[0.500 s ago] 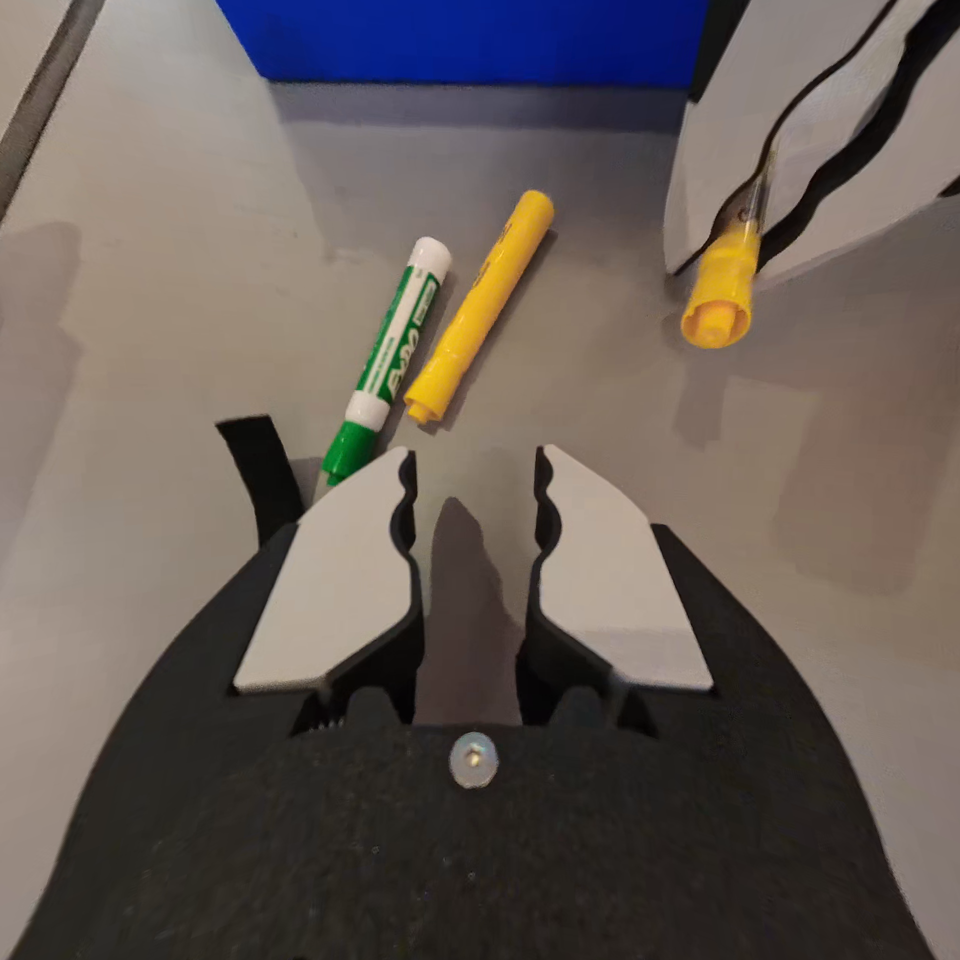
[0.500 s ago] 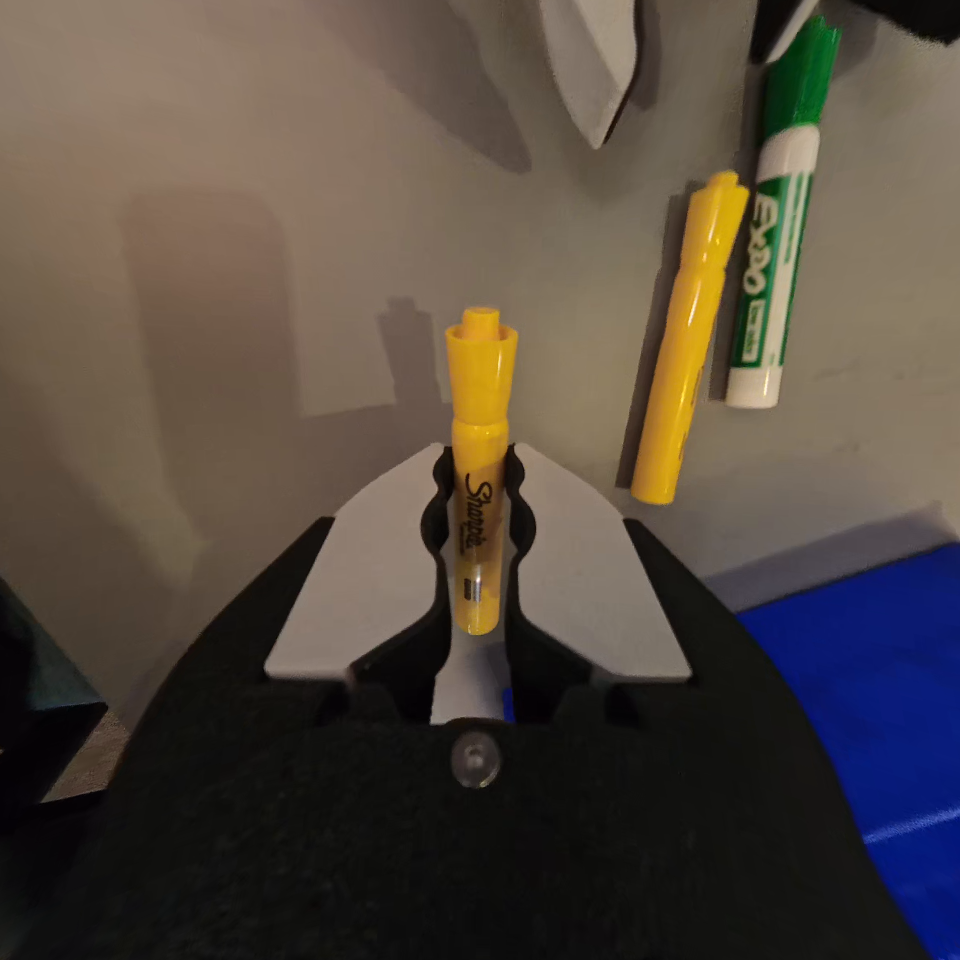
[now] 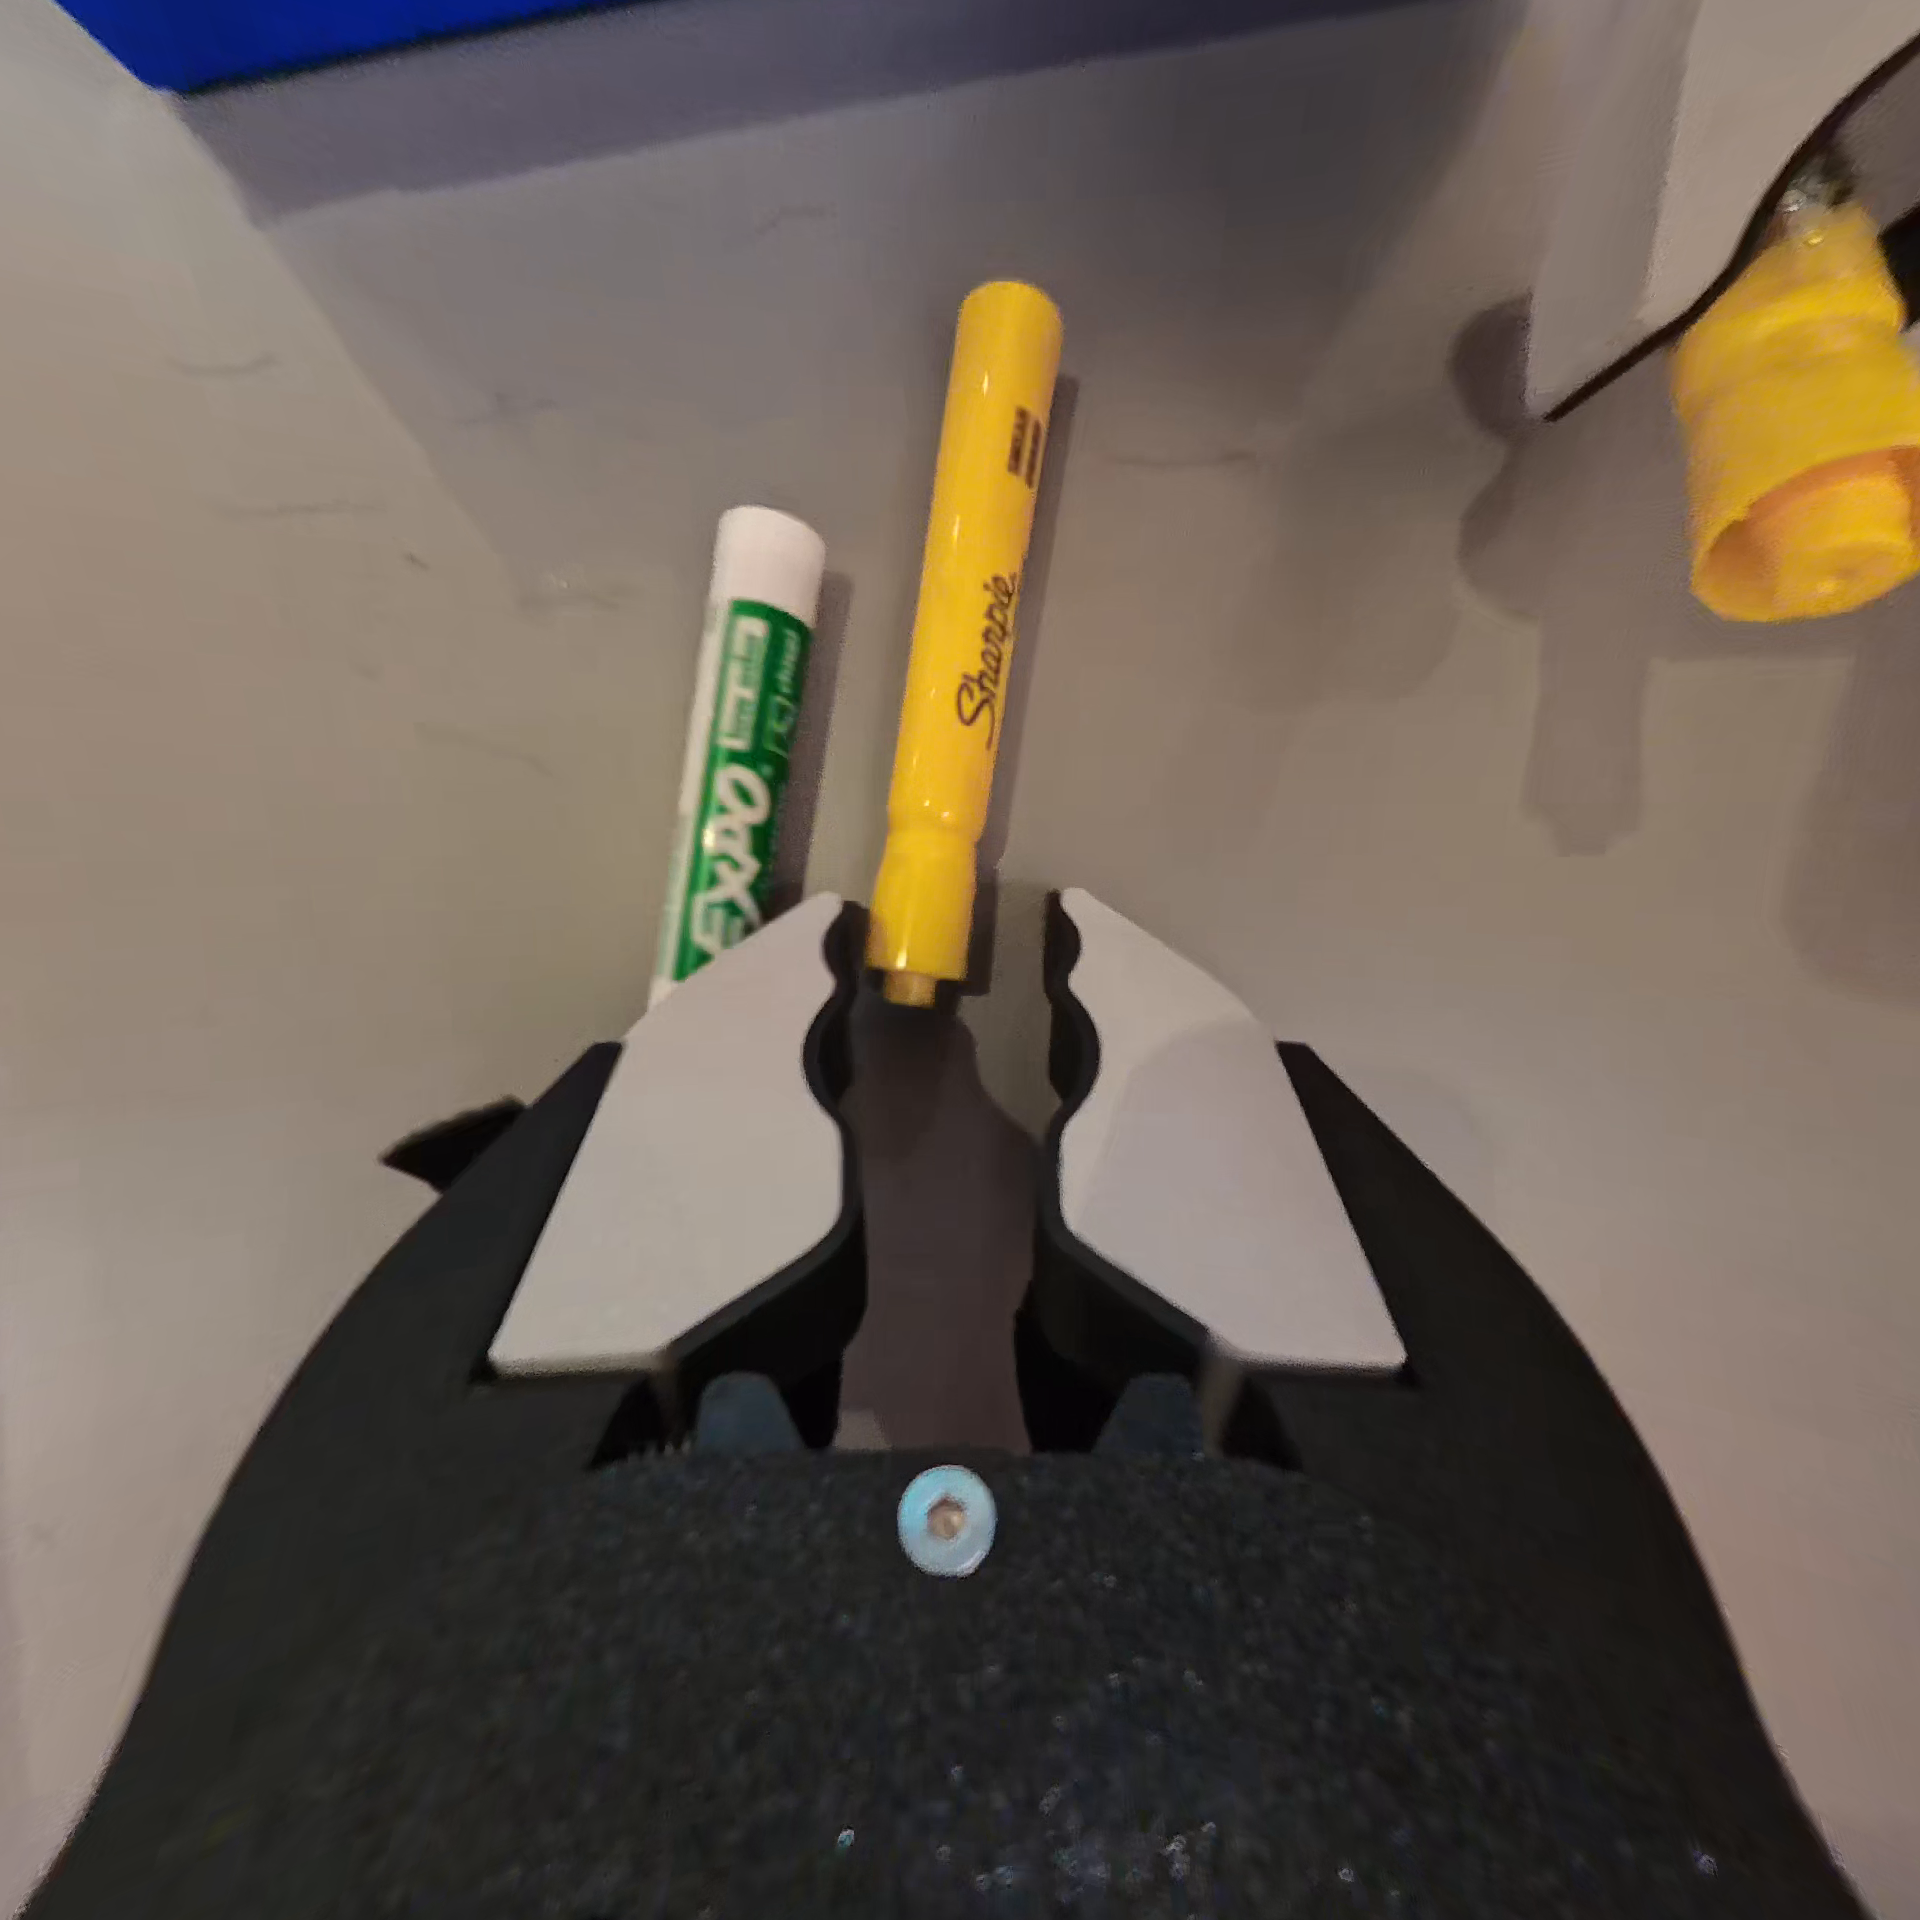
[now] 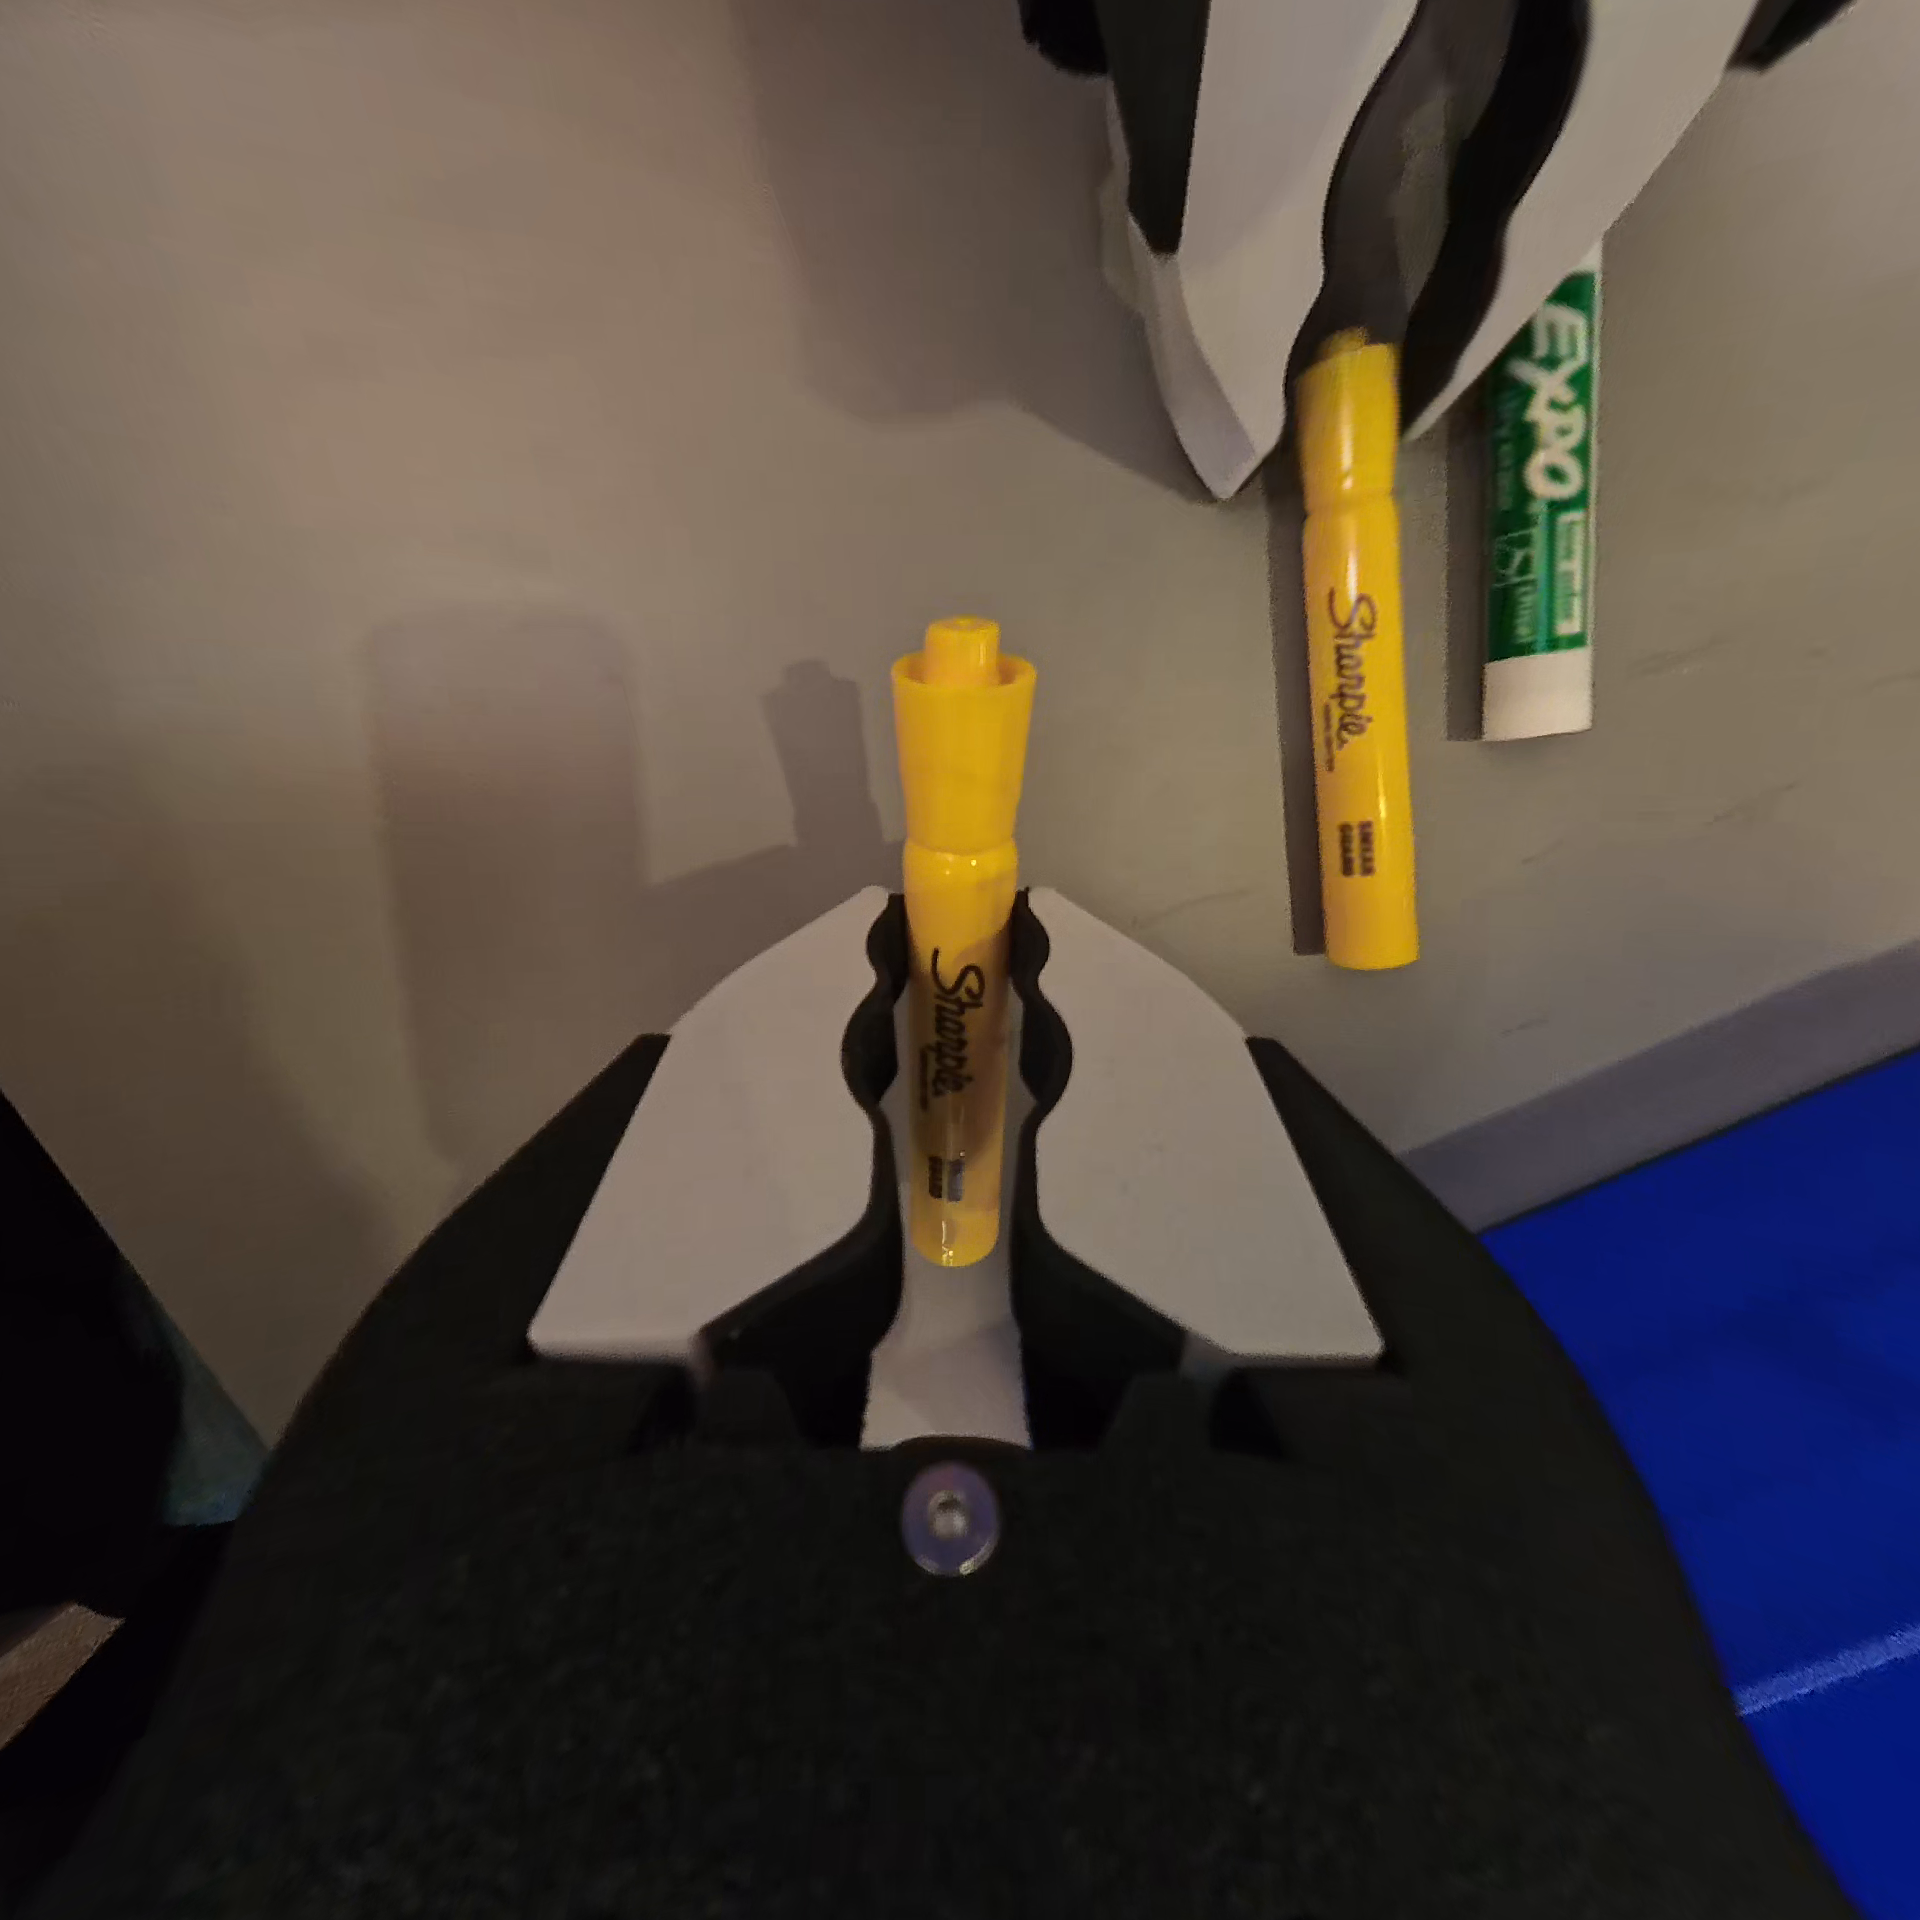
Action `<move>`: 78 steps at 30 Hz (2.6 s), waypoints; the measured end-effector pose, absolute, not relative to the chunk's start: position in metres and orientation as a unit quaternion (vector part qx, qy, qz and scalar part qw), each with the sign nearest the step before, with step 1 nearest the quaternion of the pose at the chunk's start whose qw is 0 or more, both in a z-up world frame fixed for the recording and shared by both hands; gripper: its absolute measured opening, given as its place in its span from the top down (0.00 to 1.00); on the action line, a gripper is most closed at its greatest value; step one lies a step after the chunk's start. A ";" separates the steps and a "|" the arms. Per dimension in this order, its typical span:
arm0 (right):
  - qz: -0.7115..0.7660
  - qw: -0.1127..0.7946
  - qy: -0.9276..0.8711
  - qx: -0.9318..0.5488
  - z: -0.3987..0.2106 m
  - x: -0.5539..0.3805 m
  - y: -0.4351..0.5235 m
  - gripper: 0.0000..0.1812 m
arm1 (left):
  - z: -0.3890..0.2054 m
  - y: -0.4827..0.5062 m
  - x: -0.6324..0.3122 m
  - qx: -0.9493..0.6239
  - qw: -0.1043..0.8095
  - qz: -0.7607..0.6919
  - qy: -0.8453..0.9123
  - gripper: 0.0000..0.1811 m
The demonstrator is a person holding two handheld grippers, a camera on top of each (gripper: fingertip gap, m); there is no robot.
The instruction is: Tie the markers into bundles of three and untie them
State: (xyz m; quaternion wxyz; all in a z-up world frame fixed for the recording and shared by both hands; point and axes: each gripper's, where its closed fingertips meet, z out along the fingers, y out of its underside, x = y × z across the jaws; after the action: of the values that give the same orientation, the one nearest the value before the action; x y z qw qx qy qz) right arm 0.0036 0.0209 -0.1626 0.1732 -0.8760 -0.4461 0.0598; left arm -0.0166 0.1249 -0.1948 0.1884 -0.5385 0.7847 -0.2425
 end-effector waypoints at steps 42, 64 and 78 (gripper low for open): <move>0.031 0.088 -0.546 -0.832 -0.195 -0.030 0.035 0.90 | -0.130 0.053 -0.124 -0.589 0.241 -0.410 0.654 0.90; 0.064 0.090 -0.562 -0.820 -0.193 -0.042 0.034 0.90 | -0.160 0.047 -0.095 -0.598 0.193 -0.400 0.667 0.90; 0.075 0.103 -0.536 -0.835 -0.186 -0.047 0.042 0.89 | -0.142 0.058 -0.096 -0.610 0.220 -0.438 0.623 0.85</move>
State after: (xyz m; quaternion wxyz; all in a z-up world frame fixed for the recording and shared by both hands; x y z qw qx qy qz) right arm -0.0468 0.0419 -0.1863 0.1030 -0.8348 -0.5355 0.0753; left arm -0.0957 0.0581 -0.1424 0.2196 -0.6099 0.6231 -0.4377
